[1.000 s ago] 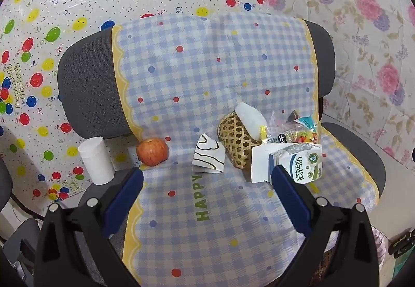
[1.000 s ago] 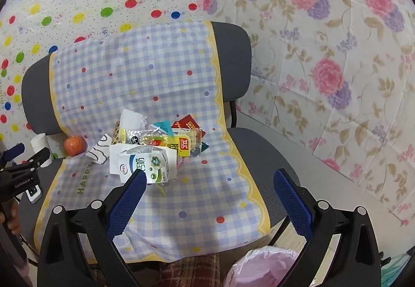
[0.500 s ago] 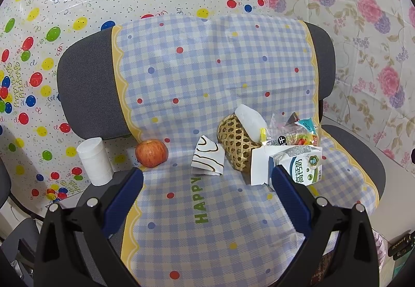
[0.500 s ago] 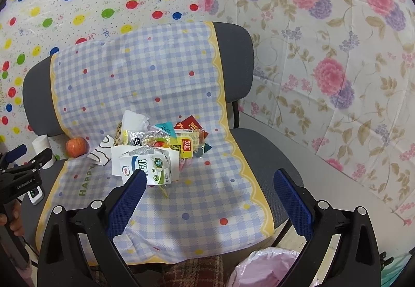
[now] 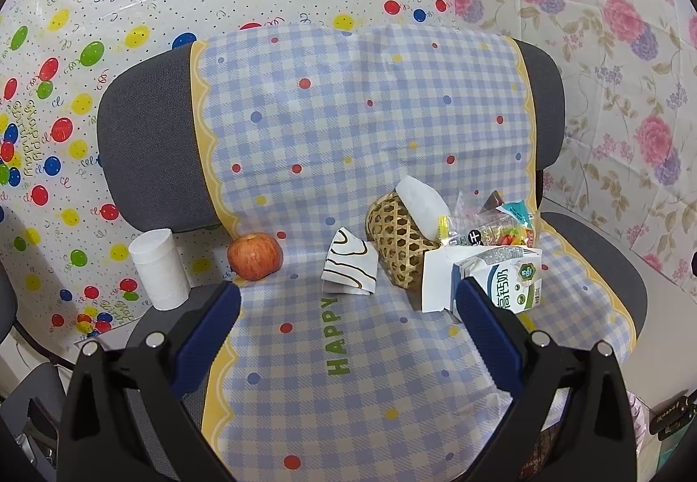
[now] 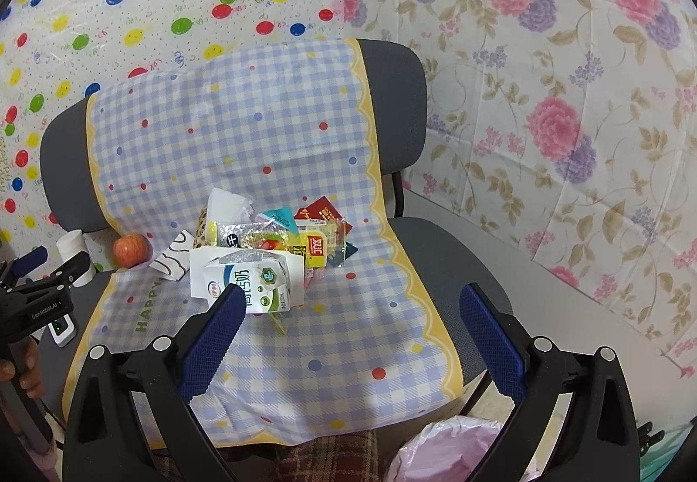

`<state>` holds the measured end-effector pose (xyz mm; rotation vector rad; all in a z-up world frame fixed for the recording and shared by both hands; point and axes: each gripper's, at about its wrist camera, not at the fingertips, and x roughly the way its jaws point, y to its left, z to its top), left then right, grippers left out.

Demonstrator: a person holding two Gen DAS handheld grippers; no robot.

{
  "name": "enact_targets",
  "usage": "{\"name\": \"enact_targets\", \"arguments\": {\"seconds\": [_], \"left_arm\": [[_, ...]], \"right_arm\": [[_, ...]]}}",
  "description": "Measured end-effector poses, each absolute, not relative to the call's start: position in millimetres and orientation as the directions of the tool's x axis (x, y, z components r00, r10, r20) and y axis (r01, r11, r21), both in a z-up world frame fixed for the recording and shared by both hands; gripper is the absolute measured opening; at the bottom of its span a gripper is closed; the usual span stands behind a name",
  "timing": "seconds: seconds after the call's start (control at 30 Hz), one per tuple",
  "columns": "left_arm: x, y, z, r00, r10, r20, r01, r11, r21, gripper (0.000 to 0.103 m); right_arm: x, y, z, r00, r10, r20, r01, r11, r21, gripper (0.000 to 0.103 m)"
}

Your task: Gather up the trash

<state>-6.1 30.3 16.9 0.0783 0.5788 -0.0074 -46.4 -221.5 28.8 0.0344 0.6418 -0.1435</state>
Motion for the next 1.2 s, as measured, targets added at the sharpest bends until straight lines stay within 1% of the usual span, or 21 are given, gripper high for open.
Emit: {"name": "enact_targets", "arguments": {"seconds": [1.2], "left_arm": [[-5.9,30.1,15.6,0.834,0.015,-0.551,0.029,0.997,0.072,0.096]], "right_arm": [[-45.3,-218.9,28.7,0.796,-0.121,-0.593,0.143,0.99,-0.01,0.097]]}}
